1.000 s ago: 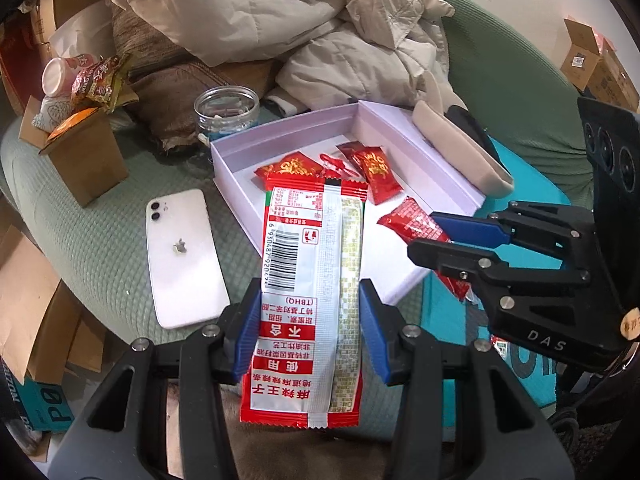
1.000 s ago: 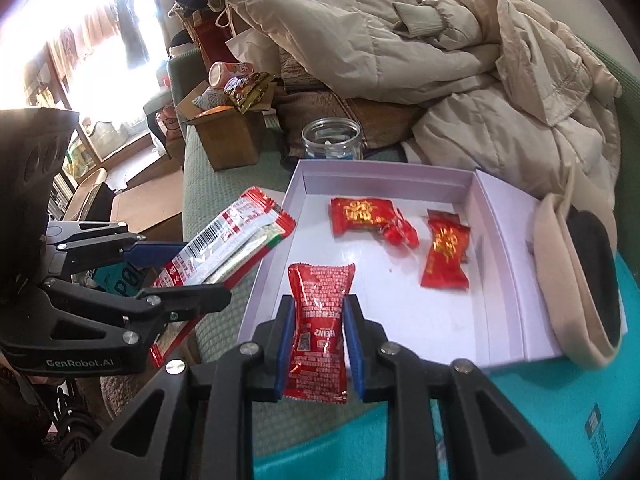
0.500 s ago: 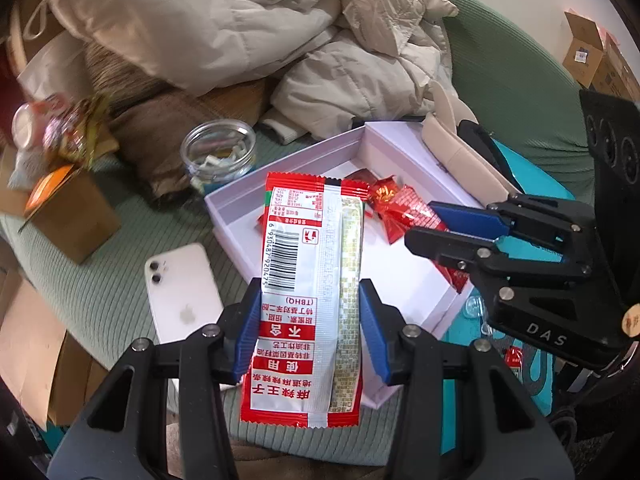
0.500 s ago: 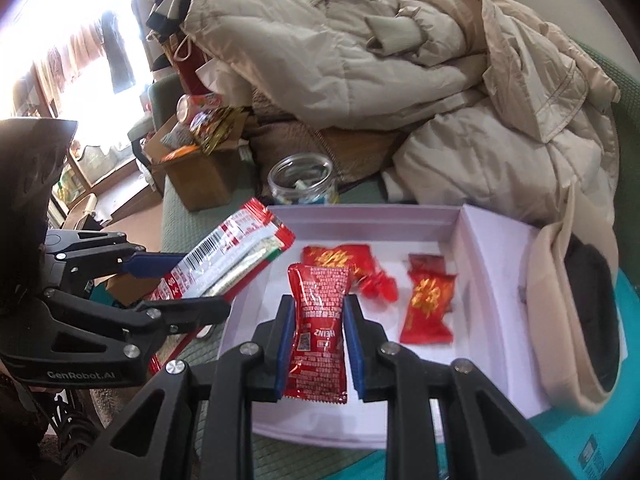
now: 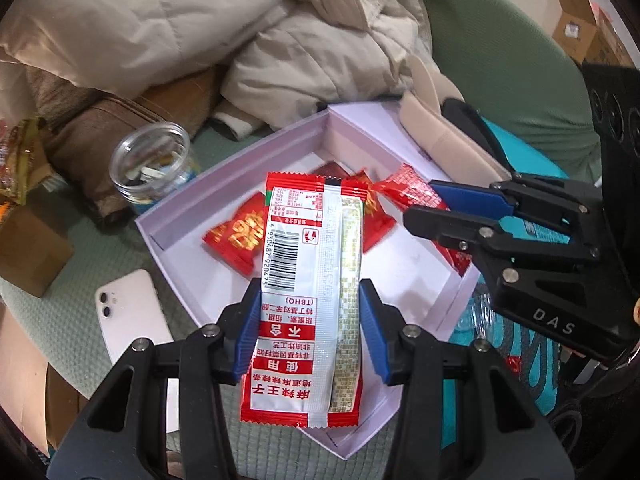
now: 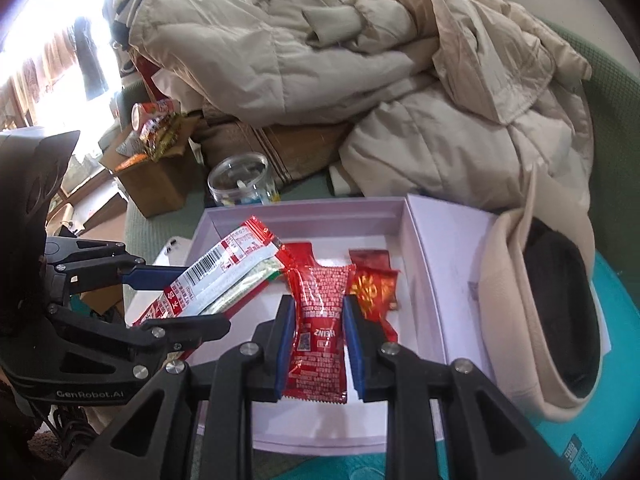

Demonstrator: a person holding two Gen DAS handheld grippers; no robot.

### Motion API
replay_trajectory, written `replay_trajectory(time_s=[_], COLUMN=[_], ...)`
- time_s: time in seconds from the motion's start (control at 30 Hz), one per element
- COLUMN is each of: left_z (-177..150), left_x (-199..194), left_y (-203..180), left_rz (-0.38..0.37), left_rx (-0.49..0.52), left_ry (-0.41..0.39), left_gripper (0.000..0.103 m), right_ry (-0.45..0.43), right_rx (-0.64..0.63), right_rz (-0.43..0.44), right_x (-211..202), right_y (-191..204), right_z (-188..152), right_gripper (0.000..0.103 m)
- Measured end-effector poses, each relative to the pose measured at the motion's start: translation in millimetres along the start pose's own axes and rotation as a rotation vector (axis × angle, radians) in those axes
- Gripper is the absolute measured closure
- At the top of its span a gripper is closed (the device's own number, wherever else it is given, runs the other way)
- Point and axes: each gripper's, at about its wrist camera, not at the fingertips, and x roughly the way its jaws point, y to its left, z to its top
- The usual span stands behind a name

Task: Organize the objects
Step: 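Carry the sachet and ketchup packet over the white box with both tools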

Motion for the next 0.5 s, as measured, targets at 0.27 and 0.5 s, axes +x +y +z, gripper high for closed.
replay_trajectory(time_s=[0.27,0.5], left_z=[-12,-16], left_x=[17,26], left_y=[-5,0], left_rz=[-0.022,-0.024], left_rx=[-0.004,-0.016], left_ry=[0.055,0.072], left_gripper=[0.058,0.058], right_ry=[0.037,0.083], right_rx=[0.033,0.049], right_rz=[0.009,0.034], right_x=[6,21], right_y=[-5,-3], right_z=[-20,-27], right_gripper=[0.079,0.079])
